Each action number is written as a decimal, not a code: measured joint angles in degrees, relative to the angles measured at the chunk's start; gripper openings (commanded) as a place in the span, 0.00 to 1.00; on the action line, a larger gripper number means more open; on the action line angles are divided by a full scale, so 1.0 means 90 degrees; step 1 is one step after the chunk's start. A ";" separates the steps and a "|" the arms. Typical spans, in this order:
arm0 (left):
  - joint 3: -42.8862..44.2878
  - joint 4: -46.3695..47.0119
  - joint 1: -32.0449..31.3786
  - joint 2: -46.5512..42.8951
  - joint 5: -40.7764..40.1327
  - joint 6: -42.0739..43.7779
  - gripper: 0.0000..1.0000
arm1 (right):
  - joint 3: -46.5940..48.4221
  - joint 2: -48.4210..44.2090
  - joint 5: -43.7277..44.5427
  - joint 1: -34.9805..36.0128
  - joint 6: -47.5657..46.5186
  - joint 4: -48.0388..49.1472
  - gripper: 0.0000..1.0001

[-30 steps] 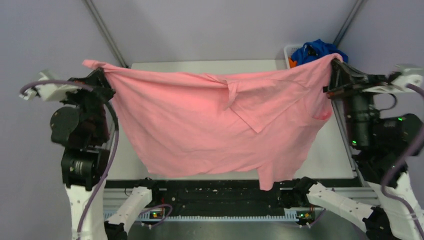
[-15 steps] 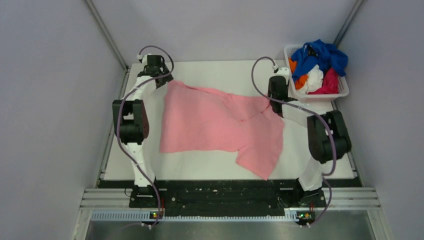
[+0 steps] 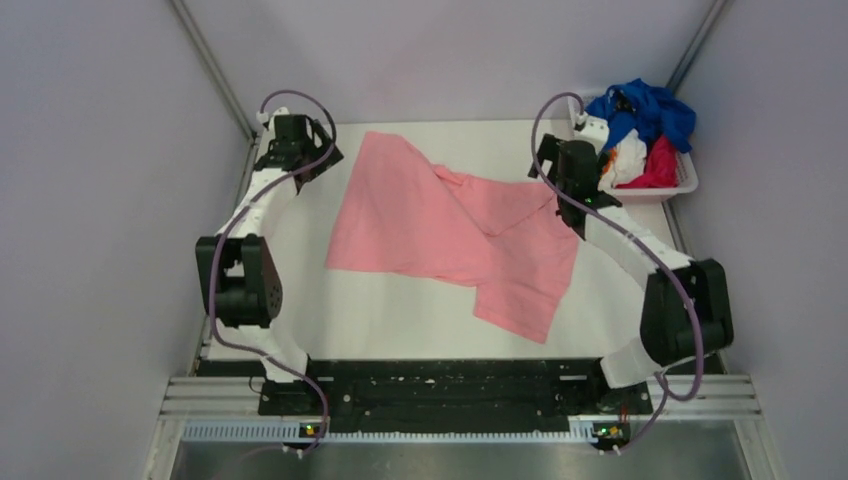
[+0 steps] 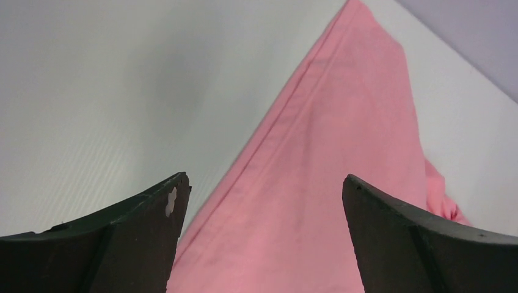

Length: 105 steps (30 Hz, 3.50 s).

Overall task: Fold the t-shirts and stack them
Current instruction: Flatten out the tshirt

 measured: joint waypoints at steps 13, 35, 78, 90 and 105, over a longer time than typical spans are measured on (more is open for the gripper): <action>-0.3995 -0.0816 -0.0029 -0.2737 -0.0085 -0.0787 0.87 | -0.2909 -0.2659 -0.1314 -0.0005 0.1960 -0.0964 0.99; -0.3735 -0.1059 -0.0036 -0.1226 -0.0019 -0.1120 0.43 | -0.2982 -0.2783 -0.1904 -0.0005 0.2217 -0.1542 0.98; -0.3910 -0.1445 -0.0678 -0.1724 -0.0794 -0.1168 0.00 | -0.3033 -0.2761 -0.1083 0.3296 0.3303 -0.5428 0.66; -0.3939 -0.1455 -0.0678 -0.1897 -0.0901 -0.1171 0.00 | -0.3002 -0.1853 -0.1139 0.3330 0.3551 -0.5107 0.13; -0.3045 -0.1962 -0.0714 -0.2356 -0.1137 -0.1103 0.00 | -0.1960 -0.2718 -0.0041 0.2327 0.3274 -0.4731 0.00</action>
